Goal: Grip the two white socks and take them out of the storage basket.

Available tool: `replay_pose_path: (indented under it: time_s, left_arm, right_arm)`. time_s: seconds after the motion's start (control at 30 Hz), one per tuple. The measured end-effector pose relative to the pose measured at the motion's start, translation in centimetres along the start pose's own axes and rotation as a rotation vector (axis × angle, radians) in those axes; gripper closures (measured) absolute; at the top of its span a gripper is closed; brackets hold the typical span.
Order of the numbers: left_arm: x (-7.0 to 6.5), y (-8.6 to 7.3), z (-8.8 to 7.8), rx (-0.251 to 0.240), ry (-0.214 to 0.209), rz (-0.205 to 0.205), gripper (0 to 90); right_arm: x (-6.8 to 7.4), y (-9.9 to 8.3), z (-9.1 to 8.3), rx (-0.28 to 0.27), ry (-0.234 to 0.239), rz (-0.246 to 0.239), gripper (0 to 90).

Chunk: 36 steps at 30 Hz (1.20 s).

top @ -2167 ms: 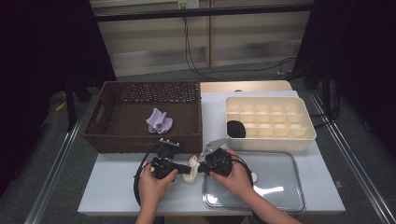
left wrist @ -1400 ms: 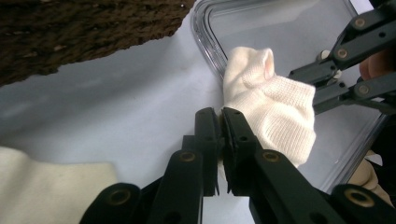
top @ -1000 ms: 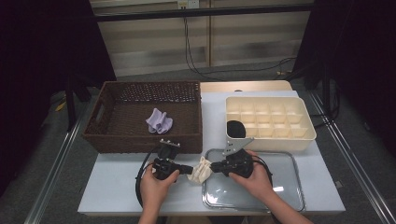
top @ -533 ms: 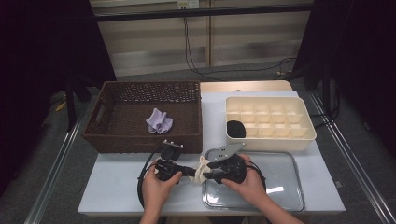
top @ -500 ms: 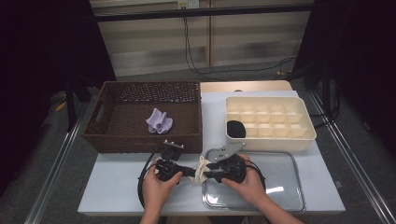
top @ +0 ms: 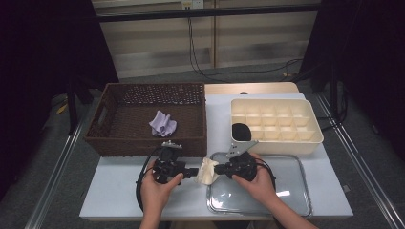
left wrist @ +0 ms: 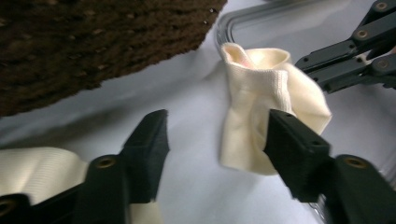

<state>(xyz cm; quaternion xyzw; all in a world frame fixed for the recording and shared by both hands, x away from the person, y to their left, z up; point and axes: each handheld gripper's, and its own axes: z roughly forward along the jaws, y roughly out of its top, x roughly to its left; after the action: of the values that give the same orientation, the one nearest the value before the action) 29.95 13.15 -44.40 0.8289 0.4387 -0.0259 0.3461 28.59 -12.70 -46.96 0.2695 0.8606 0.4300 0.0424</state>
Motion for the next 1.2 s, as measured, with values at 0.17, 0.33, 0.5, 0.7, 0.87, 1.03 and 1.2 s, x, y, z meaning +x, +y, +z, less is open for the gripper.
replay_pose_path:
  time_s: [0.17, 0.33, 0.5, 0.7, 0.87, 1.03, 1.2]
  left_arm:
    - [-0.3, 0.2, -0.2, -0.009, -0.002, 0.007, 36.8]
    - [-0.4, 0.3, -0.6, -0.015, 0.003, 0.014, 36.1]
    - [-0.1, 0.3, -1.1, -0.026, 0.010, 0.007, 35.8]
    - [0.3, 0.1, -0.2, -0.016, 0.040, 0.012, 37.4]
    - [0.4, 0.0, 1.1, 0.000, 0.065, 0.021, 43.3]
    - [0.3, 0.0, 2.3, 0.041, 0.074, 0.053, 59.5]
    - [0.0, 0.0, 2.5, 0.078, 0.065, 0.057, 84.9]
  right_arm:
    - [-0.5, -0.1, -0.5, -0.001, 0.000, 0.003, 87.7]
    - [-0.7, -0.1, -0.8, -0.009, 0.003, 0.006, 87.7]
    - [-0.8, 0.0, -0.9, -0.013, -0.003, 0.009, 87.7]
    - [-1.1, -0.5, -0.8, -0.011, 0.001, 0.011, 87.6]
    - [-1.2, -0.9, -1.1, -0.015, -0.003, 0.008, 87.2]
    - [-1.5, -1.3, -1.5, -0.027, 0.000, 0.016, 86.5]
    - [-1.5, -1.6, -1.6, -0.026, -0.002, 0.011, 85.8]
